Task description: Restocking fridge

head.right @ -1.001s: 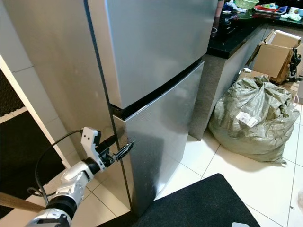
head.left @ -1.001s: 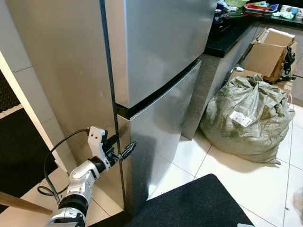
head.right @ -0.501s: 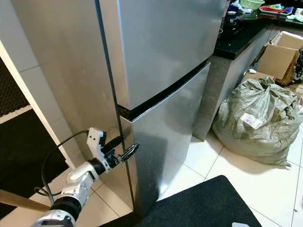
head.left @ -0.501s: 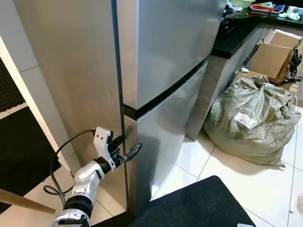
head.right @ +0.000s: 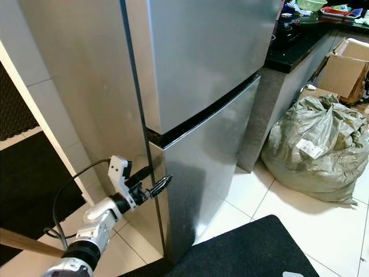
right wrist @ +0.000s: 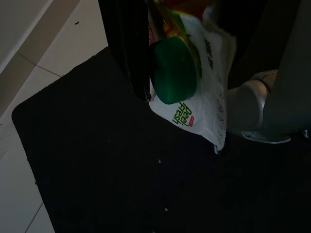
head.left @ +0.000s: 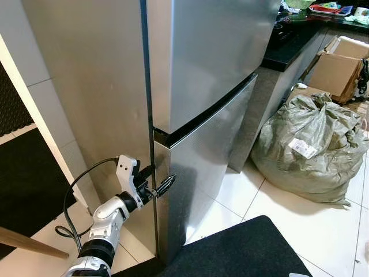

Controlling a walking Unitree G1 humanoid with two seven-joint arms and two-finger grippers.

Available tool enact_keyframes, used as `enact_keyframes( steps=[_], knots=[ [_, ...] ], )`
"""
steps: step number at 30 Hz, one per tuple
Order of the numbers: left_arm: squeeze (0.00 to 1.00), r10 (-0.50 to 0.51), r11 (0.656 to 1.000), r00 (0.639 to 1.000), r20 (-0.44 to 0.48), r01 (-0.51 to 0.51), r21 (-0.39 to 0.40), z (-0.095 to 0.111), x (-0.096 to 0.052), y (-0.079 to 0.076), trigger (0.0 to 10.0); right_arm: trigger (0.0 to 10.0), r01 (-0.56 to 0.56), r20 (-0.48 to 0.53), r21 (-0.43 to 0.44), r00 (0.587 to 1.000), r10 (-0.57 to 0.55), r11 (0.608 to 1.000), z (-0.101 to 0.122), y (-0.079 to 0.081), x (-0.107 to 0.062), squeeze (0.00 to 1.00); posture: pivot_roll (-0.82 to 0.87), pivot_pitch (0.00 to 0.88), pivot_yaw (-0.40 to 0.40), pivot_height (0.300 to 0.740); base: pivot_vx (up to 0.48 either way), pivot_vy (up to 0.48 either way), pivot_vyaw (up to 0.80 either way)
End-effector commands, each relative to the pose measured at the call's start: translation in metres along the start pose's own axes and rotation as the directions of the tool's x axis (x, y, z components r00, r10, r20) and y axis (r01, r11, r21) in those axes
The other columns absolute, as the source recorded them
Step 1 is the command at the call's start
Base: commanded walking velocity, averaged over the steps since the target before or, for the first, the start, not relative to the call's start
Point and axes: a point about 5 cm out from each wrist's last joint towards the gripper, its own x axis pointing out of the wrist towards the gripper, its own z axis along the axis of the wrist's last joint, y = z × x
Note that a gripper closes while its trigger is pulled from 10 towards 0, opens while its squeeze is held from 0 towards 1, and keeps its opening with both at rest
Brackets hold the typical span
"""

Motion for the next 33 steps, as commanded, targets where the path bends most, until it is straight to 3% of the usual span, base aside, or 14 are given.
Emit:
enact_keyframes(
  steps=[1, 19, 22, 25, 26, 28, 33],
  knots=[
    [0.00, -0.208, 0.978, 0.978, -0.022, 0.208, -0.007, -0.009, 0.021, -0.034, 10.0, 10.0, 0.004, -0.013, 0.002, 1.000, -0.004, 1.000, -0.005, -0.001, 0.000, 0.00, -0.05, 0.000, -0.015, 0.740, 0.000, 0.000, 0.00],
    [0.00, -0.258, 0.966, 0.966, -0.018, 0.257, -0.025, -0.009, 0.022, -0.041, 10.0, 10.0, 0.003, -0.012, 0.003, 1.000, -0.003, 1.000, -0.004, 0.000, 0.000, 0.00, -0.05, 0.000, -0.015, 0.740, 0.000, 0.000, 0.00],
    [0.00, -0.319, 0.946, 0.948, -0.014, 0.318, -0.055, -0.012, 0.023, -0.050, 10.0, 10.0, 0.002, -0.014, 0.003, 1.000, -0.002, 1.000, -0.005, 0.000, 0.000, 0.00, -0.05, 0.000, -0.015, 0.740, 0.000, 0.000, 0.00],
    [0.00, -0.469, 0.877, 0.882, -0.035, 0.462, -0.130, -0.022, 0.017, -0.069, 10.0, 10.0, 0.000, -0.015, 0.003, 1.000, 0.000, 1.000, -0.005, 0.001, 0.000, 0.00, -0.05, 0.000, -0.013, 0.740, 0.000, 0.000, 0.00],
    [0.00, -0.469, 0.877, 0.882, -0.035, 0.462, -0.130, -0.022, 0.017, -0.069, 10.0, 10.0, 0.000, -0.015, 0.003, 1.000, 0.000, 1.000, -0.005, 0.001, 0.000, 0.00, -0.05, 0.000, -0.013, 0.740, 0.000, 0.000, 0.00],
    [0.00, -0.535, 0.835, 0.844, -0.037, 0.522, -0.174, -0.026, 0.011, -0.077, 10.0, 10.0, -0.002, -0.014, 0.003, 1.000, 0.002, 1.000, -0.005, 0.001, 0.000, 0.00, -0.04, 0.000, -0.012, 0.740, 0.000, 0.000, 0.00],
    [0.00, -0.546, 0.819, 0.837, -0.010, 0.532, -0.213, -0.024, 0.005, -0.075, 10.0, 10.0, -0.002, -0.015, 0.002, 1.000, 0.002, 1.000, -0.005, 0.001, 0.000, 0.00, -0.04, 0.000, -0.014, 0.740, 0.000, 0.000, 0.00]
  ],
)
